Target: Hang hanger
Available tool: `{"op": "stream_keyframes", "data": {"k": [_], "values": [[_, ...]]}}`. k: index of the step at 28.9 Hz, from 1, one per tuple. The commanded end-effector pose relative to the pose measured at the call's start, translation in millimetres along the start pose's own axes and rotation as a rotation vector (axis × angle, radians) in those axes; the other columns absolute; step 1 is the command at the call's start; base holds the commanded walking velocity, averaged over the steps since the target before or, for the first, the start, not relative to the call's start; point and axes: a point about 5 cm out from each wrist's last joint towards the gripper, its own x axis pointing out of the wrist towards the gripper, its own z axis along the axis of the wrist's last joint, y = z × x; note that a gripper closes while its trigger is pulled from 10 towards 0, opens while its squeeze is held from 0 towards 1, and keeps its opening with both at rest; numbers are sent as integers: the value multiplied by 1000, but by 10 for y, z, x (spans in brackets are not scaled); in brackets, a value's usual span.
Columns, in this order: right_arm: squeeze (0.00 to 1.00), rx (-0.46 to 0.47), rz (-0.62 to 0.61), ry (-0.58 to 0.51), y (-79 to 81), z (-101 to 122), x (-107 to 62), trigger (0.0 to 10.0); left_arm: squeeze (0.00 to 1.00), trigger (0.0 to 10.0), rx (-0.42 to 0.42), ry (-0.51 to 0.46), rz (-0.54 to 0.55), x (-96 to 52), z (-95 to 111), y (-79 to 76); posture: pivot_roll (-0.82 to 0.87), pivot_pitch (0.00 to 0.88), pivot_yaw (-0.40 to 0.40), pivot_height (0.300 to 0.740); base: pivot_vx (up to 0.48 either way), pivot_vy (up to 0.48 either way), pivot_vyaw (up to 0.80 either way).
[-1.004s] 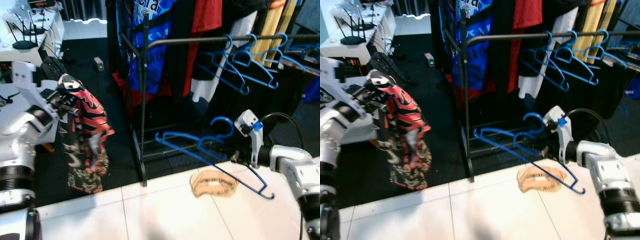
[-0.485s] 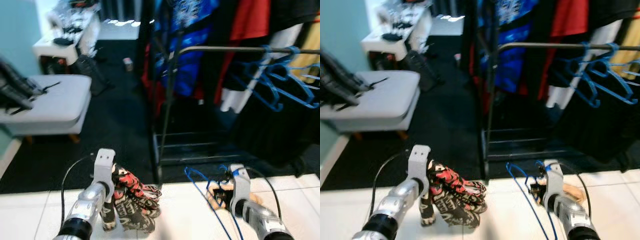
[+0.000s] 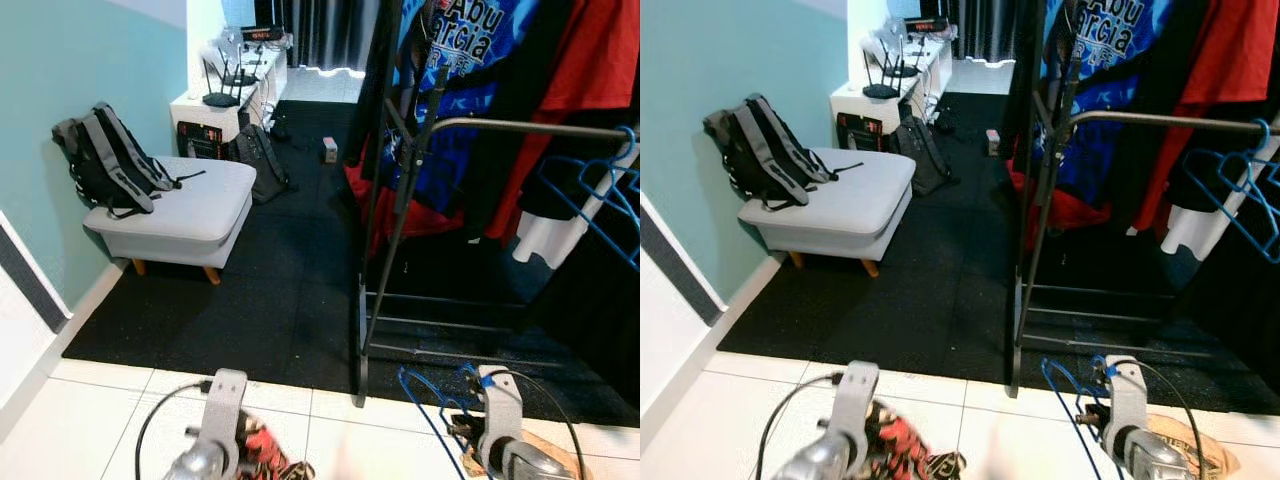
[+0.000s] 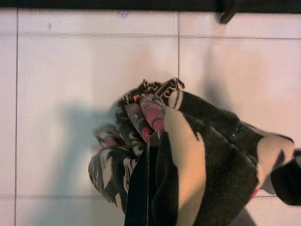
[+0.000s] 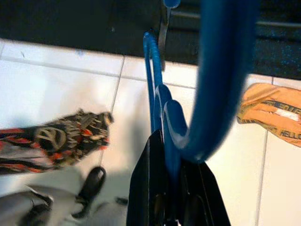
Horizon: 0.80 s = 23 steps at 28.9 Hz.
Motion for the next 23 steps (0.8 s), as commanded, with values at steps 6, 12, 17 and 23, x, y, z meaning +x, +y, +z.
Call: {"op": "stream_keyframes", "data": {"k": [6, 12, 17, 23], "values": [[0, -1, -99, 160, -255, -569, -274, 10000, 0, 10000, -45, 129, -8, -75, -388, 39, 10, 0, -29, 740, 0, 0, 725], [0, 2, -106, 186, -236, -696, -315, 10000, 0, 10000, -85, 117, -13, -76, -389, 43, 13, 0, -25, 740, 0, 0, 725], [0, -3, -109, 185, -244, -721, -331, 10000, 0, 10000, -99, 105, -10, -105, -462, 83, 14, 0, -22, 740, 0, 0, 725], [0, -27, -80, 161, -160, -695, -284, 10000, 0, 10000, -105, 115, -22, -117, -503, 77, 14, 0, -23, 740, 0, -240, 727]]}}
